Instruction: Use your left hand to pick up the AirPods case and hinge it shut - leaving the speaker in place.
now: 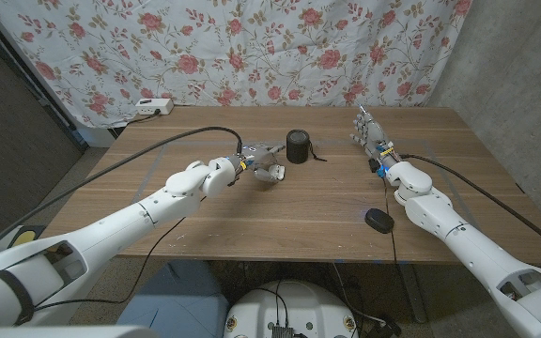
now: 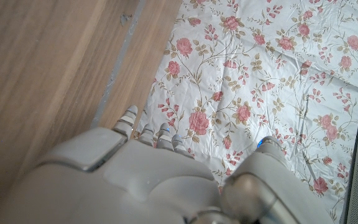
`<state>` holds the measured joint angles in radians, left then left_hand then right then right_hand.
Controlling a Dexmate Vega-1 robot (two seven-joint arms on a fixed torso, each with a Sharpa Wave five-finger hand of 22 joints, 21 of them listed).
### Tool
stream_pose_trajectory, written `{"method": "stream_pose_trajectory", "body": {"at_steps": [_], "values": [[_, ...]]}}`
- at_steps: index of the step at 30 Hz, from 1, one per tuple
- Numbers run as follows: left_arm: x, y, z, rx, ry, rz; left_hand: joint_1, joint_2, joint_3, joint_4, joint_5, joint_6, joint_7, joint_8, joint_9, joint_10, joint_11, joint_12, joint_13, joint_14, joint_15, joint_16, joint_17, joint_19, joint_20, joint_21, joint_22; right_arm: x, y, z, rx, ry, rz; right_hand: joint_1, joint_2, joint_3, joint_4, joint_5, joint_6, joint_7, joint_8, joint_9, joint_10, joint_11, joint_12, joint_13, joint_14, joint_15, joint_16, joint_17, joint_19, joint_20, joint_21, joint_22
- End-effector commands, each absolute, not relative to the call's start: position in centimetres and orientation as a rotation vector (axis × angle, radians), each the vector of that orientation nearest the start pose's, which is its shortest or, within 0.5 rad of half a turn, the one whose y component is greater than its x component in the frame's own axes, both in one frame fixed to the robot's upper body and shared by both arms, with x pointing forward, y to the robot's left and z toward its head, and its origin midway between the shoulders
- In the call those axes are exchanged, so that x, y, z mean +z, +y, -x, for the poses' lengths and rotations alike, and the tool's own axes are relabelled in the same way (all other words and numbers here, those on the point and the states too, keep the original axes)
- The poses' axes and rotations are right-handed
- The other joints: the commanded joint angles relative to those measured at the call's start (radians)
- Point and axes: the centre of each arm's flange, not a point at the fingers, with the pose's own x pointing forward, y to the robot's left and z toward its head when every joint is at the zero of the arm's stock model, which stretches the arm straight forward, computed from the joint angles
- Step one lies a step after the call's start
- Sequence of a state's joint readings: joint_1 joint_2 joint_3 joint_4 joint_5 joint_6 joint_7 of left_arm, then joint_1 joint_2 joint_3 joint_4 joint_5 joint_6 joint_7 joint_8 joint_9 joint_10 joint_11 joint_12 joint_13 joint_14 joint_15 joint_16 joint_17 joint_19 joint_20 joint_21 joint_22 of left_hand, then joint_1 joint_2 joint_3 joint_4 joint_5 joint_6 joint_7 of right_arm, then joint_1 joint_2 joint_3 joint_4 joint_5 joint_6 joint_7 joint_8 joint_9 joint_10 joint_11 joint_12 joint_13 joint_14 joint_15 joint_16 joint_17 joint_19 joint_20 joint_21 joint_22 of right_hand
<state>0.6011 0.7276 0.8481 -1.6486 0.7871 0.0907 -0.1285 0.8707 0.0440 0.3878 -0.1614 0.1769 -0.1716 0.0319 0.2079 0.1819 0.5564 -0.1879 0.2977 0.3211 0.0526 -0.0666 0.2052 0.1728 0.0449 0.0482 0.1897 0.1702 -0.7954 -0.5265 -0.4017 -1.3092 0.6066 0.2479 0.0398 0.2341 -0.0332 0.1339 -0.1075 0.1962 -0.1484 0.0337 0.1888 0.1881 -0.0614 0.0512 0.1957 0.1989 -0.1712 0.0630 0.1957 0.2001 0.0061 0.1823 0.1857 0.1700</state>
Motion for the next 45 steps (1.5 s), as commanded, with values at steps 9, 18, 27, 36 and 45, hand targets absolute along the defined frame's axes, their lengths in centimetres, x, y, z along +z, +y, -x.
{"method": "stream_pose_trajectory", "body": {"at_steps": [9,18,27,36,45], "values": [[-1.8,15.0,-62.2,-0.157,-0.689,-1.728,0.040,0.006,0.009,-0.002,-0.001,-0.044,-0.022,0.008,0.000,0.083,-0.021,0.022,0.017,0.058,-0.027,0.012,0.004,0.027,-0.002,0.006,0.001,-1.0,-27.9,-65.6,0.241,-0.589,0.032,0.000,0.006,0.003,-0.005,-0.002,-0.004,-0.003,0.008,0.006,-0.013,0.001,0.003,0.003,-0.027,-0.009,0.002,0.002,-0.012,0.002,-0.002,0.001],[-1.0,16.2,-61.7,-0.139,-0.684,-1.674,0.047,0.008,0.009,-0.002,0.000,-0.041,-0.024,0.006,0.000,0.087,-0.023,0.022,0.020,0.062,-0.026,0.010,0.004,0.029,0.001,0.005,0.001,-1.1,-27.8,-65.5,0.239,-0.592,0.055,-0.001,0.007,0.002,-0.005,-0.002,-0.006,0.002,0.007,0.006,-0.015,0.005,0.003,0.003,-0.029,-0.008,0.003,0.002,-0.014,0.001,-0.001,0.001],[-0.7,16.6,-61.0,-0.132,-0.713,-1.614,0.047,0.010,0.005,0.003,-0.001,-0.028,-0.023,0.005,0.000,0.089,-0.021,0.019,0.026,0.063,-0.023,0.005,0.004,0.033,0.004,0.005,0.001,-0.9,-27.3,-65.4,0.250,-0.590,0.059,0.006,0.009,0.003,-0.009,-0.002,-0.015,0.005,0.006,0.006,-0.025,0.014,0.001,0.003,-0.039,-0.006,0.001,0.002,-0.024,0.002,-0.003,0.001],[-0.8,16.4,-60.6,-0.158,-0.727,-1.567,0.046,0.011,0.001,0.005,-0.002,-0.020,-0.025,0.004,0.000,0.091,-0.020,0.018,0.030,0.062,-0.022,0.002,0.004,0.033,0.005,0.004,0.001,-1.1,-27.0,-65.3,0.255,-0.584,0.061,0.011,0.012,0.006,-0.011,-0.002,-0.014,0.008,0.007,0.006,-0.026,0.016,0.002,0.003,-0.042,-0.004,0.001,0.002,-0.027,0.003,-0.002,0.001],[-0.8,16.0,-59.7,-0.147,-0.765,-1.526,0.048,0.012,-0.002,0.006,-0.002,-0.007,-0.031,0.004,0.001,0.093,-0.018,0.015,0.035,0.063,-0.020,-0.002,0.004,0.034,0.005,0.003,0.001,-1.2,-27.1,-64.9,0.256,-0.590,0.057,0.016,0.016,0.008,-0.013,-0.002,-0.009,0.012,0.009,0.006,-0.025,0.024,0.003,0.003,-0.042,-0.004,0.002,0.002,-0.028,0.003,-0.001,0.001]]}}
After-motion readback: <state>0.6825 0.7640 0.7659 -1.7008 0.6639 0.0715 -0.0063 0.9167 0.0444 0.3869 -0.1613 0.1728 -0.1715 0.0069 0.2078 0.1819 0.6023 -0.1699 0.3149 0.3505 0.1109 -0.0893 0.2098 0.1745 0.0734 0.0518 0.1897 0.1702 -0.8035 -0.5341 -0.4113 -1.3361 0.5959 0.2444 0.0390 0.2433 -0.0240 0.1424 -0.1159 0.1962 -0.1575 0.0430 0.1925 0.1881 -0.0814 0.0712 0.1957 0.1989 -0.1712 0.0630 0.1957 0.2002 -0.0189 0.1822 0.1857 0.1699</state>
